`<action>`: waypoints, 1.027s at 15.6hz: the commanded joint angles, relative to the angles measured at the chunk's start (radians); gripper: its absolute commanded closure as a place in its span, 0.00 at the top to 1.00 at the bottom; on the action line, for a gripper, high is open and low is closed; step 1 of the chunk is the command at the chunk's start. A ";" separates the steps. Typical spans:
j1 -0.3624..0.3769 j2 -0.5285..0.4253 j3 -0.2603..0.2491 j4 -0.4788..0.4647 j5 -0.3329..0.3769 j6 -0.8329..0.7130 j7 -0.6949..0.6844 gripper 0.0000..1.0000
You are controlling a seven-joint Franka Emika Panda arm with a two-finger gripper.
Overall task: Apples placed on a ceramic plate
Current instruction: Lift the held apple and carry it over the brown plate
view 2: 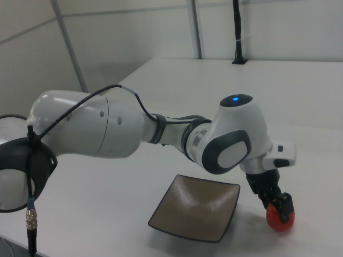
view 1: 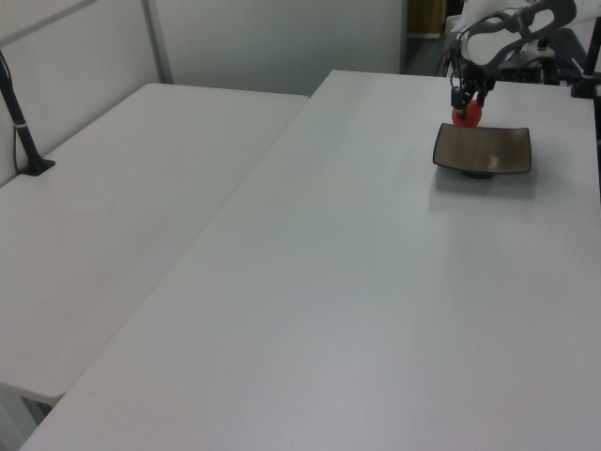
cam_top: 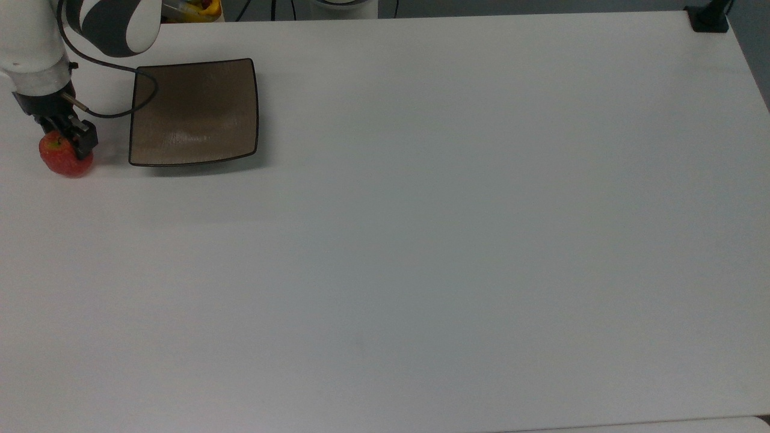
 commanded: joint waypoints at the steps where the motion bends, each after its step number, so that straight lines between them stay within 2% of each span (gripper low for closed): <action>1: 0.005 0.012 -0.006 0.015 -0.009 0.018 0.012 0.59; 5: 0.001 -0.015 -0.003 0.043 0.008 0.015 0.014 0.59; 8: 0.007 -0.113 0.020 0.032 0.023 -0.001 0.015 0.60; 10: 0.013 -0.176 0.051 -0.002 0.038 -0.021 0.014 0.60; 13: 0.013 -0.231 0.109 -0.022 0.037 -0.168 0.004 0.60; 16: 0.016 -0.331 0.167 -0.155 0.037 -0.203 0.007 0.60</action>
